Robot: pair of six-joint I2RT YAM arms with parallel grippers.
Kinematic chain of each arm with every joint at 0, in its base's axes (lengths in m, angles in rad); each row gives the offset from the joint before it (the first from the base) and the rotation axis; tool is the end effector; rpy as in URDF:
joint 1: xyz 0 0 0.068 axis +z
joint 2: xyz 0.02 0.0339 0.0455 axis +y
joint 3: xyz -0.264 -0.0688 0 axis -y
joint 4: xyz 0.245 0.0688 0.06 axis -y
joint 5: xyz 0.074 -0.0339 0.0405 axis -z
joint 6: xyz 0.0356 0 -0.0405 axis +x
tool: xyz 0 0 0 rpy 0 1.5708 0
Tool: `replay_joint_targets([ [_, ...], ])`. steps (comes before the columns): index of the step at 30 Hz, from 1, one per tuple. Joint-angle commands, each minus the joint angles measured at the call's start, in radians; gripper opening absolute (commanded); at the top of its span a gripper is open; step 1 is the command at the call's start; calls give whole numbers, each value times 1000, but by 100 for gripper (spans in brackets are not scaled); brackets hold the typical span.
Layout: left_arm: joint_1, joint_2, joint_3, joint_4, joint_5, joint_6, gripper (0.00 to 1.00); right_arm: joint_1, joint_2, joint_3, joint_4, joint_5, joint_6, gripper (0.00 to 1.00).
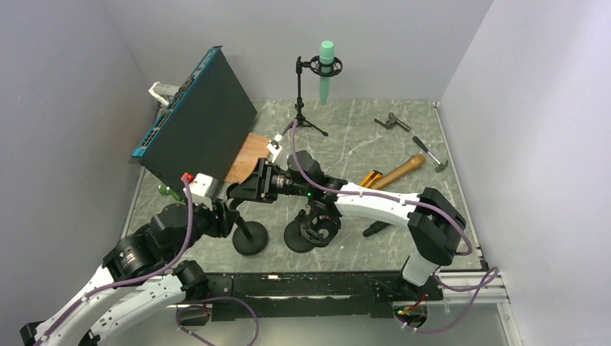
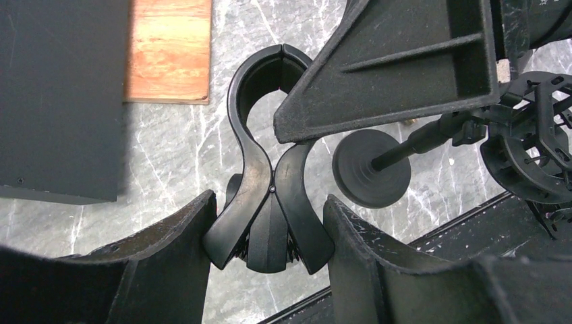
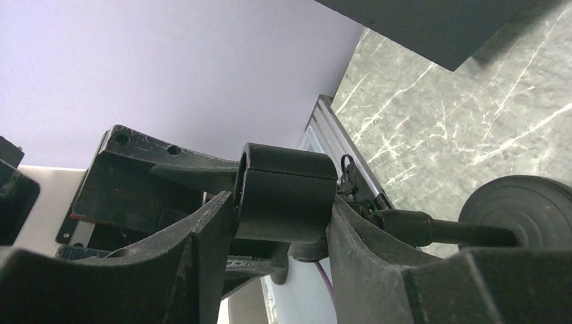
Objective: Remove the microphone from the stand
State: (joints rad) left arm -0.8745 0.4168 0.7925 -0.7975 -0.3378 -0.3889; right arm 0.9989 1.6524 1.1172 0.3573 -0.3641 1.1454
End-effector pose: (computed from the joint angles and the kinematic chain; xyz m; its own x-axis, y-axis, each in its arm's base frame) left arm 0.0621 -0.0558 0.3220 -0.4439 -0.0268 -0.8957 0.3908 0.8937 -0.2204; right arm 0.1996 0.3335 0.2843 -0.9280 0.1308 -0.3488 -0.3153 0.2226 0.9225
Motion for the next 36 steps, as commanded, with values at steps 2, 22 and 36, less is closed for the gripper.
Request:
replay_joint_targets([
  [2, -5, -5, 50, 80, 46, -38, 51, 4, 21, -59, 65, 29, -29, 10],
  [22, -6, -93, 160, -34, -23, -139, 53, 6, 72, -214, 190, 55, -104, 0],
  [36, -6, -211, 126, -54, 48, -15, 53, -38, 63, -337, 328, 129, 6, 0],
])
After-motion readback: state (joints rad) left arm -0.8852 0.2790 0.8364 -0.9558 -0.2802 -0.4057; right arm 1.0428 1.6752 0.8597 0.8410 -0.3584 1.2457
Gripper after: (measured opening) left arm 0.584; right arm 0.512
